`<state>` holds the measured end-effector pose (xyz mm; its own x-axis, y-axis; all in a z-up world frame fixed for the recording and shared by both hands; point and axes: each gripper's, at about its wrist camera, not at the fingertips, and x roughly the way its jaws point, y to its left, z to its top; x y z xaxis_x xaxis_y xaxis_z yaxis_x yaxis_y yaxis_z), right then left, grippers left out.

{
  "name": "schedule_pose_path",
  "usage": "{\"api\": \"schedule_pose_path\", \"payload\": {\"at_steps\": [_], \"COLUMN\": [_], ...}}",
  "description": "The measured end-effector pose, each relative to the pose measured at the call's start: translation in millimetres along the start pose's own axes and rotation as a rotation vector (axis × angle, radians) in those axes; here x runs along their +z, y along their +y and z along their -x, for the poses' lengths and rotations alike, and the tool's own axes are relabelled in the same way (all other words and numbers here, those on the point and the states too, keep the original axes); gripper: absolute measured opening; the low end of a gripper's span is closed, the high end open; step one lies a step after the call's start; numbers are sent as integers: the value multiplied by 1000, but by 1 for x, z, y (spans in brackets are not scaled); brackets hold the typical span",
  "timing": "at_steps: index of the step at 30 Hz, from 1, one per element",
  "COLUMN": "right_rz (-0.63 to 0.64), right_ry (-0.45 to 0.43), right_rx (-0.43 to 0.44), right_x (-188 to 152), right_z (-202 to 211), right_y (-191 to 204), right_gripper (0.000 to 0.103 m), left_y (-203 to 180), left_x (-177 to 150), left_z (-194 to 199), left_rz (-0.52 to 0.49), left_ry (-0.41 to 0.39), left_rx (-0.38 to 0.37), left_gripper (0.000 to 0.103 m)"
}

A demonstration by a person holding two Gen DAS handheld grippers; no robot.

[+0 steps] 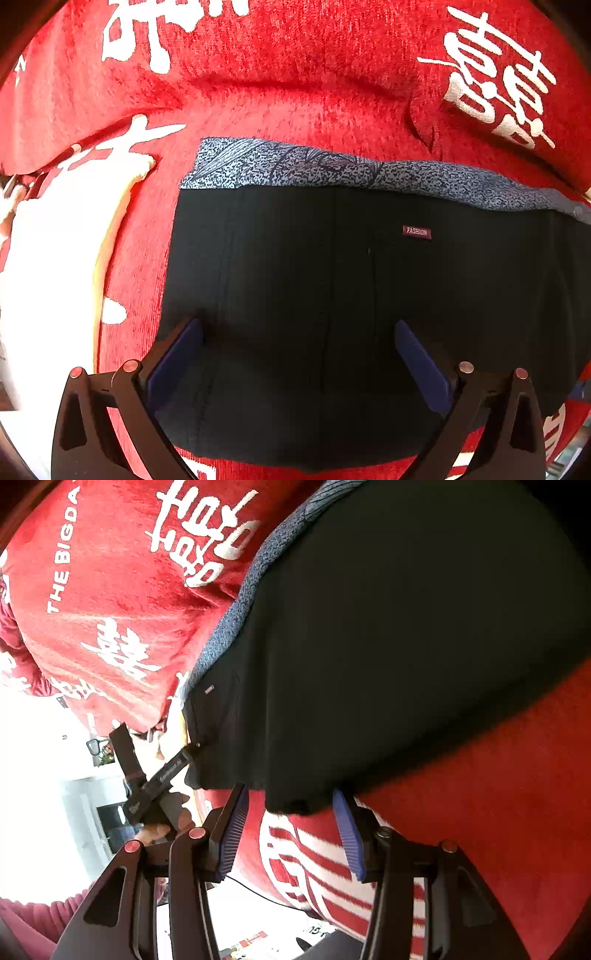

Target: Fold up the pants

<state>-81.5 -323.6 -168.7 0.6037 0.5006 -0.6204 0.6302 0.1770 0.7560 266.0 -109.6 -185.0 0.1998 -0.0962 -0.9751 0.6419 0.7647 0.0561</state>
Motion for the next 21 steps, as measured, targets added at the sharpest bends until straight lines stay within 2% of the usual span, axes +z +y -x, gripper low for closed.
{"api": "schedule_pose_path", "payload": {"at_steps": [2, 3, 4, 5, 8, 10, 13, 15, 16, 20, 21], "right_rz": [-27, -45, -56, -47, -4, 33, 4, -27, -17, 53, 88], "right_ry": [-16, -21, -26, -30, -52, -58, -27, -39, -38, 44, 40], "right_rx": [27, 51, 56, 34, 32, -9, -78, -48, -61, -136, -158], "right_x": [6, 9, 12, 14, 8, -1, -9, -13, -14, -16, -17], "right_z": [-5, -7, -8, -7, 3, 5, -12, -11, -10, 2, 11], "right_y": [-2, -3, -3, 1, 16, 20, 0, -7, -5, 12, 17], "right_gripper": [52, 48, 37, 12, 11, 11, 10, 10, 10, 15, 18], "left_y": [0, 1, 2, 2, 7, 13, 13, 12, 12, 1, -5], "left_x": [1, 1, 1, 1, 0, 1, 1, 1, 1, 5, 6], "left_z": [1, 1, 1, 2, 2, -1, -2, -1, 0, 12, 17], "left_rz": [-6, -13, -19, -26, -61, -70, -82, -78, -74, -32, -31], "left_ry": [-2, -1, 2, 6, 22, 23, 20, 29, 34, 83, 77], "left_rx": [-9, -16, -22, -27, -44, -57, -53, -46, -42, 4, -7], "left_gripper": [103, 103, 103, 103, 103, 103, 103, 103, 103, 103, 103]}}
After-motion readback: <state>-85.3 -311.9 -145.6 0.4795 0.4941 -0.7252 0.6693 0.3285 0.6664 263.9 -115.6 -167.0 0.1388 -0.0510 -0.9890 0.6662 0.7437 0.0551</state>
